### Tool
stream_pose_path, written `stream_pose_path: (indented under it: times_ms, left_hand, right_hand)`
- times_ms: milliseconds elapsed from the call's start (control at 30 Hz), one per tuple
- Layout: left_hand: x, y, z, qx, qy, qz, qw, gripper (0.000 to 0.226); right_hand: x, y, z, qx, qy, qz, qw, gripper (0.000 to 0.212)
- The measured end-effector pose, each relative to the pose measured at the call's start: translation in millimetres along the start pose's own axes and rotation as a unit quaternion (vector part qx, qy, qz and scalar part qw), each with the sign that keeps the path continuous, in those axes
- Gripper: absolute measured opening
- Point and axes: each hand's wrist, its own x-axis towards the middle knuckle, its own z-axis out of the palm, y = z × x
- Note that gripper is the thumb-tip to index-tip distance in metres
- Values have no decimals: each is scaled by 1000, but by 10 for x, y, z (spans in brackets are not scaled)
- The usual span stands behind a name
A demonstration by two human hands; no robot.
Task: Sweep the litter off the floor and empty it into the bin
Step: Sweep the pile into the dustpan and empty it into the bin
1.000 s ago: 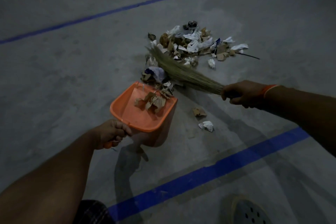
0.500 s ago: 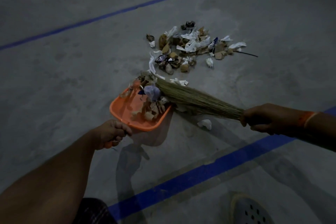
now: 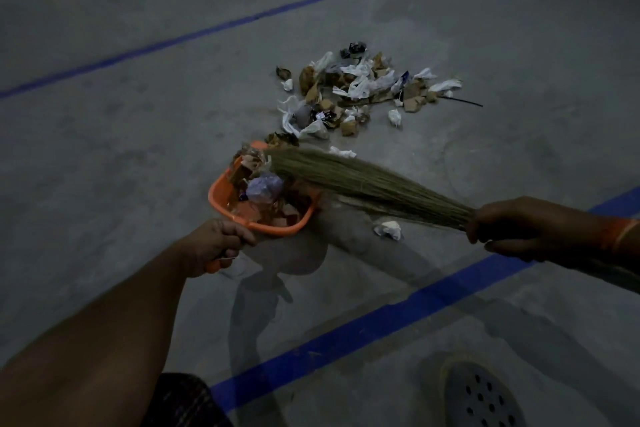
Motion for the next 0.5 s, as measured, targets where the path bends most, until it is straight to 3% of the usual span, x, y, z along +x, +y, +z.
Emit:
stream_pose_path:
  times_ms: [500]
  left_hand:
    - [-176, 79, 4, -10, 15, 14, 1000, 42]
  right_hand:
    - [146, -222, -114, 13, 15, 25, 999, 32]
